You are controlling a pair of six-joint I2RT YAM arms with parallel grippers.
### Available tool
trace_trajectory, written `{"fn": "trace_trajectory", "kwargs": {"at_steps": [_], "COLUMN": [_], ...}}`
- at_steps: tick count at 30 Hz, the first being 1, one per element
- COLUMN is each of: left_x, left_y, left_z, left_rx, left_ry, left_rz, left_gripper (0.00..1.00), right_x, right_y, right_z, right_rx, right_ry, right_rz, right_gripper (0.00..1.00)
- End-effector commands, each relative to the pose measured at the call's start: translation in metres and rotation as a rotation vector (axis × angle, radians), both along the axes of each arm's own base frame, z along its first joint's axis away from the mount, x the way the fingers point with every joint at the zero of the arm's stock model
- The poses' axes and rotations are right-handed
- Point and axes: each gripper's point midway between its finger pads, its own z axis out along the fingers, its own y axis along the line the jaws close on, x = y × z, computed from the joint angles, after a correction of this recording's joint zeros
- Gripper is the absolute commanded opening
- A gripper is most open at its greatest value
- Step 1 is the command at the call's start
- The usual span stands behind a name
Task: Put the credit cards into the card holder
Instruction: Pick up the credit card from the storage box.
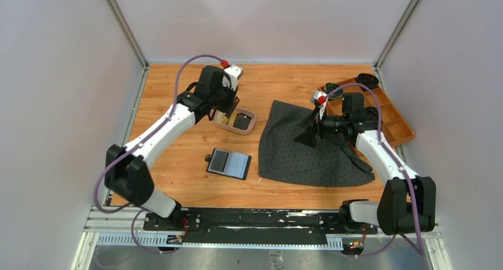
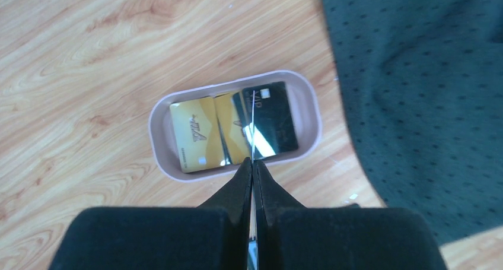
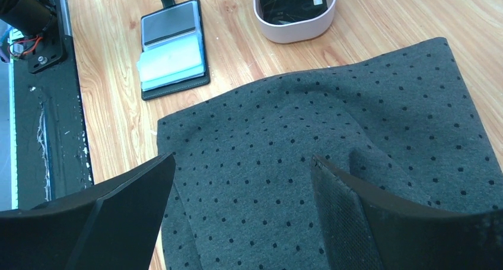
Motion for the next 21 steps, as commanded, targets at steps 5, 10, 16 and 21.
{"fn": "trace_trajectory", "kwargs": {"at_steps": [5,10,16,21], "left_x": [-0.060,-0.106,-0.143,-0.165], "left_y": [-0.026,-0.041,-0.045,-0.042], "left_z": [0.051,0.054,0.044,0.022], "left_rx": [-0.358,-0.586,-0.747,-0.794], "left_ry": [-0.024,0.023,0.074,0.119], "left_rz": [-0.109,-0.187,-0.229,-0.249], "left_gripper": [0.00,0.00,0.00,0.00], "right_x": [-0.010,-0.019,-0.035,-0.053], "right_y": [0.008,0.017,0.032,0.052], "right_z": [0.009,0.010,0.011,0.005], "right_rx": [0.040,0.052,0.080,0.079], "right_ry": [0.017,0.017,0.035,0.051], "right_rz": [0.049,0.096,0.178,0.270], "right_gripper": [0.89,0.91,0.91,0.91]}}
